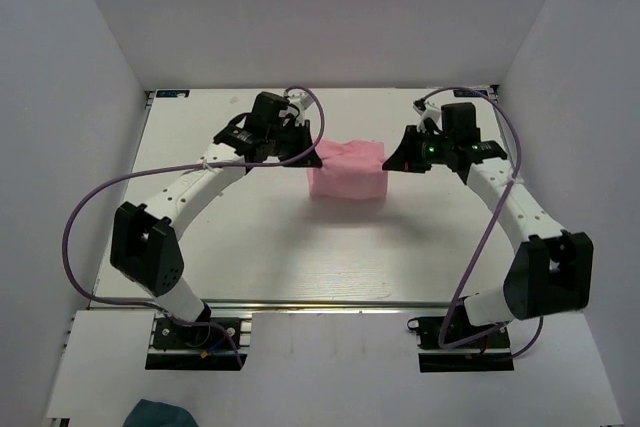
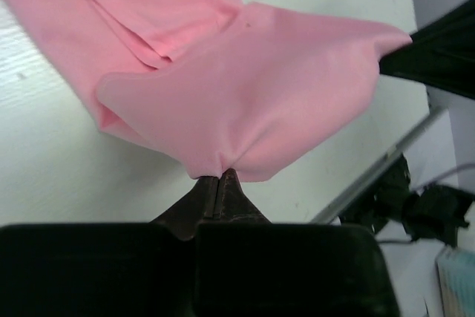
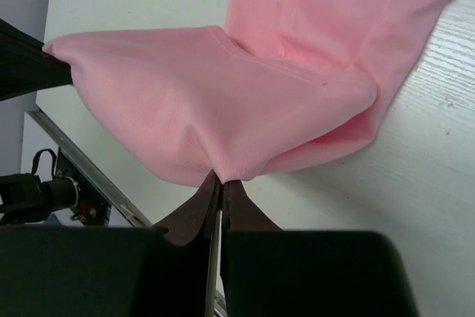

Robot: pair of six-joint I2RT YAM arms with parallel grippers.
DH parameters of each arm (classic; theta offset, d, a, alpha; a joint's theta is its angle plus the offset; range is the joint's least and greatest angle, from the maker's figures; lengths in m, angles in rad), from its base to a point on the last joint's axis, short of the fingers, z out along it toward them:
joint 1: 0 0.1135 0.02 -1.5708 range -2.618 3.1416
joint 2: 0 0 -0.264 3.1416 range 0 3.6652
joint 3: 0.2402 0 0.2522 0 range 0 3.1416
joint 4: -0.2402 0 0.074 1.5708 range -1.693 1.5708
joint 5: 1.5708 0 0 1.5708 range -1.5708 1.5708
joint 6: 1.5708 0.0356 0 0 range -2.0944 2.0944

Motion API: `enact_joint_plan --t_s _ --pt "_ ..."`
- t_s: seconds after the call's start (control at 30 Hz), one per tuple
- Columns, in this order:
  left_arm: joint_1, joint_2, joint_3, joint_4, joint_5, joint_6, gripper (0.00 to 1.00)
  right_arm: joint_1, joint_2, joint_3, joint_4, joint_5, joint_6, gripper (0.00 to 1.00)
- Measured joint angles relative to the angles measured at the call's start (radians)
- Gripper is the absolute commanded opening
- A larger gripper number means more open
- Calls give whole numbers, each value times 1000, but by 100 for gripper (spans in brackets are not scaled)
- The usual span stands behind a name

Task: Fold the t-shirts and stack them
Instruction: Fold the long partially folded tshirt into a neat square

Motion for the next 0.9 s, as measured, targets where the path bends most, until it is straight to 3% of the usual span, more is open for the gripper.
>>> enact_joint_plan --t_s 0.2,0.47,0.7,0.8,0.9 --pt "21 172 210 -45 -132 -42 0 -6 210 175 22 -22 8 0" --pt "86 418 435 -83 -207 -65 0 -33 453 375 33 -48 31 0" --pt "138 579 602 -90 -174 -50 3 -53 637 544 29 -60 46 0" --pt "151 652 673 -76 -133 -34 7 -60 718 618 35 -60 49 0" --pt "163 723 718 -33 -80 -24 17 -68 782 664 45 -58 59 0"
